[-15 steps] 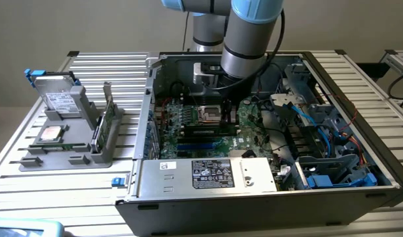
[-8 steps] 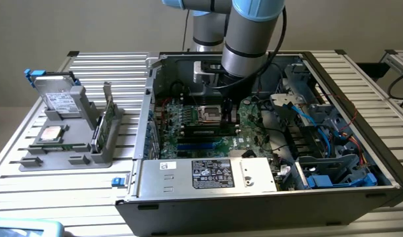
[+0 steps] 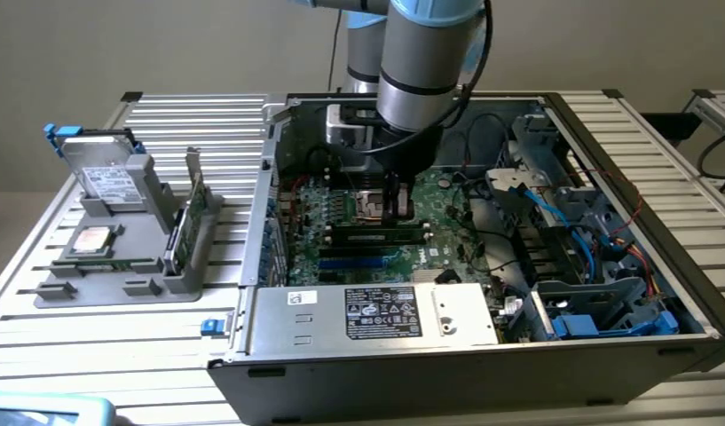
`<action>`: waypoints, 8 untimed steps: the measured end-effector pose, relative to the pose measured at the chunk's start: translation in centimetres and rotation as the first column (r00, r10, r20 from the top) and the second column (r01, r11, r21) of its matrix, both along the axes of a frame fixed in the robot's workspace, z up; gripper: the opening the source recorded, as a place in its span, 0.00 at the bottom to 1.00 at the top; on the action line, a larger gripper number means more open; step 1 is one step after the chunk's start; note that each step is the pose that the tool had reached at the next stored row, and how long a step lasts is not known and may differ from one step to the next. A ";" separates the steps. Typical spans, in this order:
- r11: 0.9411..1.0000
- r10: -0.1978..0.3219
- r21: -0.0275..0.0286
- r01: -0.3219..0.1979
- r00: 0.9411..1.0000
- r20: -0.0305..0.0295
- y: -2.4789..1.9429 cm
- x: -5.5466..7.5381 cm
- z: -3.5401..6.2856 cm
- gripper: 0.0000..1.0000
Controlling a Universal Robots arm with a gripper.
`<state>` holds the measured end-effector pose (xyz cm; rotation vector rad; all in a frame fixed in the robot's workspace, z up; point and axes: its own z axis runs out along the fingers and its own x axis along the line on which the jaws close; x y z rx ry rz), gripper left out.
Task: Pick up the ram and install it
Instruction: 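Press down the ram until it locks into place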
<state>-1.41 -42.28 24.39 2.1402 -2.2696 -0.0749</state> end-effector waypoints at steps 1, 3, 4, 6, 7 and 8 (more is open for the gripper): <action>1.000 0.000 0.000 0.000 1.000 0.002 0.00 -0.4 0.01 0.11; 1.000 0.000 0.000 0.000 1.000 0.006 0.00 -1.1 0.02 0.11; 1.000 0.000 -0.001 0.000 1.000 0.009 0.00 -1.5 0.02 0.11; 1.000 0.000 -0.001 0.000 1.000 0.014 0.00 -2.2 0.01 0.11; 1.000 0.000 -0.001 0.000 1.000 0.017 0.02 -2.5 -0.03 0.11; 1.000 0.000 -0.001 0.000 1.000 0.022 0.04 -2.9 -0.10 0.11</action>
